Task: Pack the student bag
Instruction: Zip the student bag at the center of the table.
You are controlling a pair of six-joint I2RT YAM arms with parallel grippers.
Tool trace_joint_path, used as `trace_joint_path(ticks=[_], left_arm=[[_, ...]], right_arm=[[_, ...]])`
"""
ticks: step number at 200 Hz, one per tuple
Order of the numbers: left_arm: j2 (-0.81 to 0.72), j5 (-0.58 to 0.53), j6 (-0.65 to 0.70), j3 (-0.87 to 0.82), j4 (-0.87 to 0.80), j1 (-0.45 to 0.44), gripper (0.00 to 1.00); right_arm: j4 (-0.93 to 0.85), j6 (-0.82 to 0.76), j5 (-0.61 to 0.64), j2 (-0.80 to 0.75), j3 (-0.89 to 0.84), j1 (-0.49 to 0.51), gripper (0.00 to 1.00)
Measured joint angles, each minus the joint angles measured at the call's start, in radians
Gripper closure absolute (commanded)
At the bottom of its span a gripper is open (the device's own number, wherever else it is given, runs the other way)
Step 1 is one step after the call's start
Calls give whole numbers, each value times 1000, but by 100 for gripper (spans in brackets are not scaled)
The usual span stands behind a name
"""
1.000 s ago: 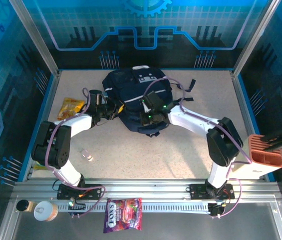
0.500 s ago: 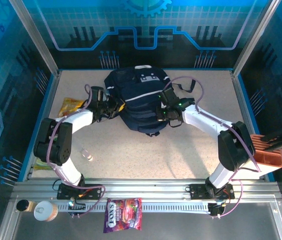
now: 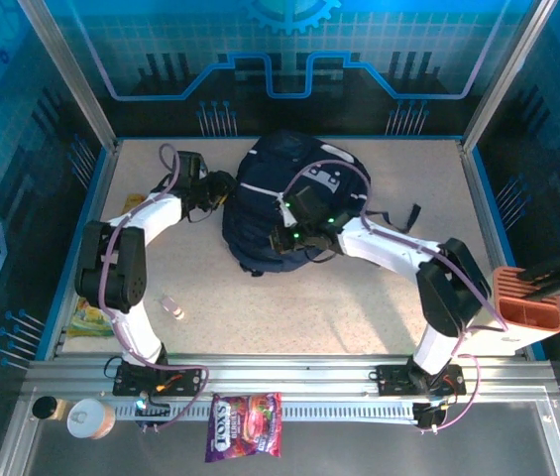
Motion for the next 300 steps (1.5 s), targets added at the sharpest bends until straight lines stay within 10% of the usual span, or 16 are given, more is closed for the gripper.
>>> trace_joint_path(ticks=[77,221,300], left_arm=[[-319,-38,-65,-212,-68,4,34],[-230,108,-343,-322,128,-103,52],[-177,127,-346,-295,154,-109,85]], right_arm=[[47,53,-95,107,98,5,96],[50,56,-103,109,110,5,96],[62,75,-105,111,91,5,96]])
